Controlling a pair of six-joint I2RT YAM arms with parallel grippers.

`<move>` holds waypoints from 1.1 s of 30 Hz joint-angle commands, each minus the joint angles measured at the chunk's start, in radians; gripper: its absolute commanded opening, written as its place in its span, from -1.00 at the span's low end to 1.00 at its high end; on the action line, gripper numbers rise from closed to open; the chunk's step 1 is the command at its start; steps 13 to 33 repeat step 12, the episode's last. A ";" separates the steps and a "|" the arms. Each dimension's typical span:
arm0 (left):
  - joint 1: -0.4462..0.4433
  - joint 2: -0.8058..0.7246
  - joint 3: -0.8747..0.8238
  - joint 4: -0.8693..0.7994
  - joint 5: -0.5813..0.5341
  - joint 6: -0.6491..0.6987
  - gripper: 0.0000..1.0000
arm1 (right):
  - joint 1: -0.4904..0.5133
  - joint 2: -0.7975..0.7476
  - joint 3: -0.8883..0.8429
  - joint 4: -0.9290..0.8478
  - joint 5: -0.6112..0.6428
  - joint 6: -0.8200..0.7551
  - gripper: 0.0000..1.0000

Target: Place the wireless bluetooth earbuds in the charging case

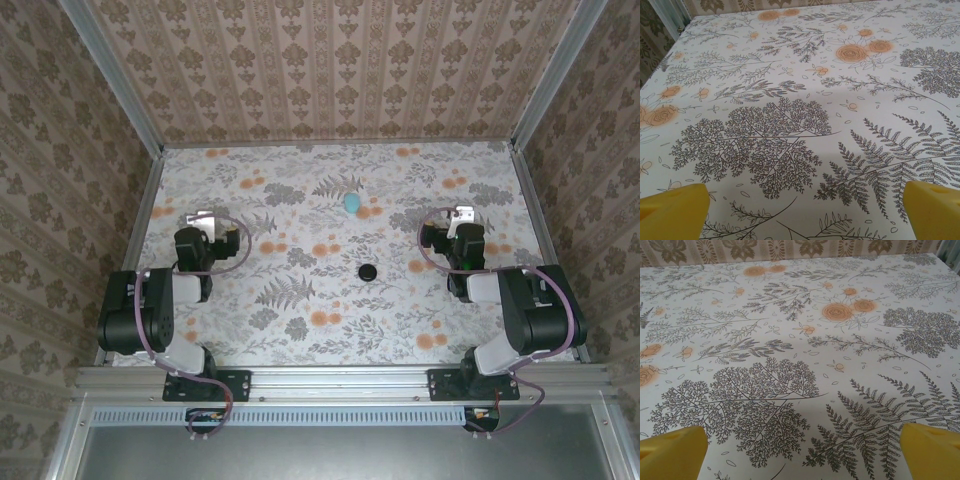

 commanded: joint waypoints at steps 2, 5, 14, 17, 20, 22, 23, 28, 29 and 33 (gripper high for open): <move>0.002 -0.003 0.019 0.026 0.017 0.013 1.00 | 0.004 0.003 0.016 0.035 -0.007 -0.012 1.00; 0.002 -0.002 0.020 0.025 0.017 0.013 1.00 | 0.004 0.007 0.019 0.031 -0.009 -0.013 1.00; 0.001 -0.002 0.020 0.024 0.016 0.015 1.00 | 0.005 0.002 0.017 0.031 -0.017 -0.016 1.00; 0.001 -0.002 0.020 0.024 0.016 0.015 1.00 | 0.005 0.002 0.017 0.031 -0.017 -0.016 1.00; 0.001 -0.002 0.020 0.024 0.016 0.015 1.00 | 0.005 0.002 0.017 0.031 -0.017 -0.016 1.00; 0.001 -0.002 0.020 0.024 0.016 0.015 1.00 | 0.005 0.002 0.017 0.031 -0.017 -0.016 1.00; 0.001 -0.002 0.020 0.024 0.016 0.015 1.00 | 0.005 0.002 0.017 0.031 -0.017 -0.016 1.00; 0.001 -0.002 0.020 0.024 0.016 0.015 1.00 | 0.005 0.002 0.017 0.031 -0.017 -0.016 1.00; 0.001 -0.002 0.020 0.024 0.016 0.015 1.00 | 0.005 0.002 0.017 0.031 -0.017 -0.016 1.00; 0.001 -0.002 0.020 0.024 0.016 0.015 1.00 | 0.005 0.002 0.017 0.031 -0.017 -0.016 1.00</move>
